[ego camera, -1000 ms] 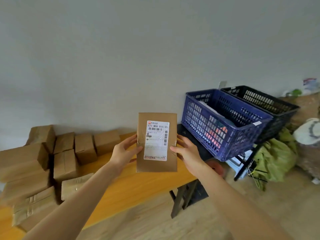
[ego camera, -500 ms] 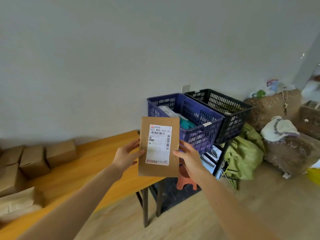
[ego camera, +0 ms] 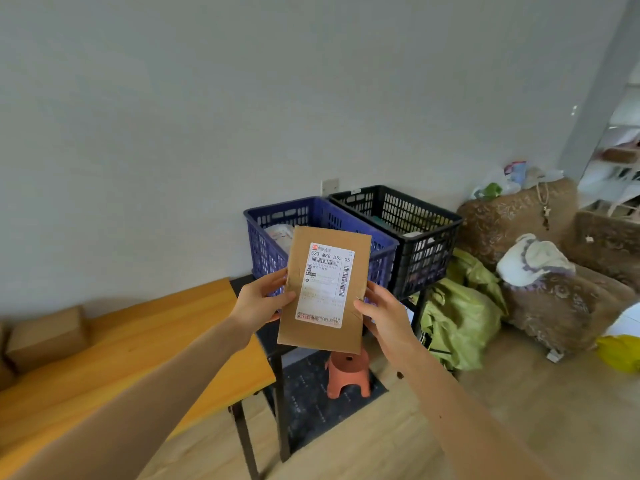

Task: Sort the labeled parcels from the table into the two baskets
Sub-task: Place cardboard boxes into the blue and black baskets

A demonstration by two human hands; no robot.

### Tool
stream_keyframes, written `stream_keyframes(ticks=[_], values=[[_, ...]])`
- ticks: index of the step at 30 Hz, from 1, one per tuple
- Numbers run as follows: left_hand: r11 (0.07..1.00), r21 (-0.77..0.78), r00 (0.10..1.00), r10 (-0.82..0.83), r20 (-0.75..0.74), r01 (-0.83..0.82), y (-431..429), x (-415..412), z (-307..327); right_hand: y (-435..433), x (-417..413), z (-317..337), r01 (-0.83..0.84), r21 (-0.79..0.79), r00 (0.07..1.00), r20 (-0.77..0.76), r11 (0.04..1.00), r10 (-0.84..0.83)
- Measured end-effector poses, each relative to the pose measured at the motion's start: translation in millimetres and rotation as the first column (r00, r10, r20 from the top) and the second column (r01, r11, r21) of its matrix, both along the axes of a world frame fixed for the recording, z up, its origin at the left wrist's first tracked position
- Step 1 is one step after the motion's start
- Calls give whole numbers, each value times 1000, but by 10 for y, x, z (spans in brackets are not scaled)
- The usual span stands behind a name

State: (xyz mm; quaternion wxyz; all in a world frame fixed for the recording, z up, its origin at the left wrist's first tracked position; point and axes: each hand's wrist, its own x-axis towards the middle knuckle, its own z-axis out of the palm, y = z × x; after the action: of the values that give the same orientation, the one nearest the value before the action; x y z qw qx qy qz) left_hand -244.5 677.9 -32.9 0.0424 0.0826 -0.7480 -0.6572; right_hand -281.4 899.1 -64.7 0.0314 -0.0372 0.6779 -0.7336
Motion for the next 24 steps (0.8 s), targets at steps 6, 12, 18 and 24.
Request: stream_keyframes(ticks=[6, 12, 18, 24], values=[[1000, -12, 999, -29, -19, 28, 163, -842, -17, 200, -736, -27, 44, -24, 999, -5, 999, -44], [997, 64, 998, -27, -49, 30, 239, -1832, 65, 291, -1789, 190, 22, -37, 1000, 8, 999, -21], [993, 116, 997, 37, -70, -28, 214, -2663, 196, 200, -2746, 404, -39, 26, 999, -17, 999, 39], [994, 86, 997, 65, -37, -61, 151, -3234, 139, 103, -3429, 328, -67, 75, 997, -24, 995, 69]])
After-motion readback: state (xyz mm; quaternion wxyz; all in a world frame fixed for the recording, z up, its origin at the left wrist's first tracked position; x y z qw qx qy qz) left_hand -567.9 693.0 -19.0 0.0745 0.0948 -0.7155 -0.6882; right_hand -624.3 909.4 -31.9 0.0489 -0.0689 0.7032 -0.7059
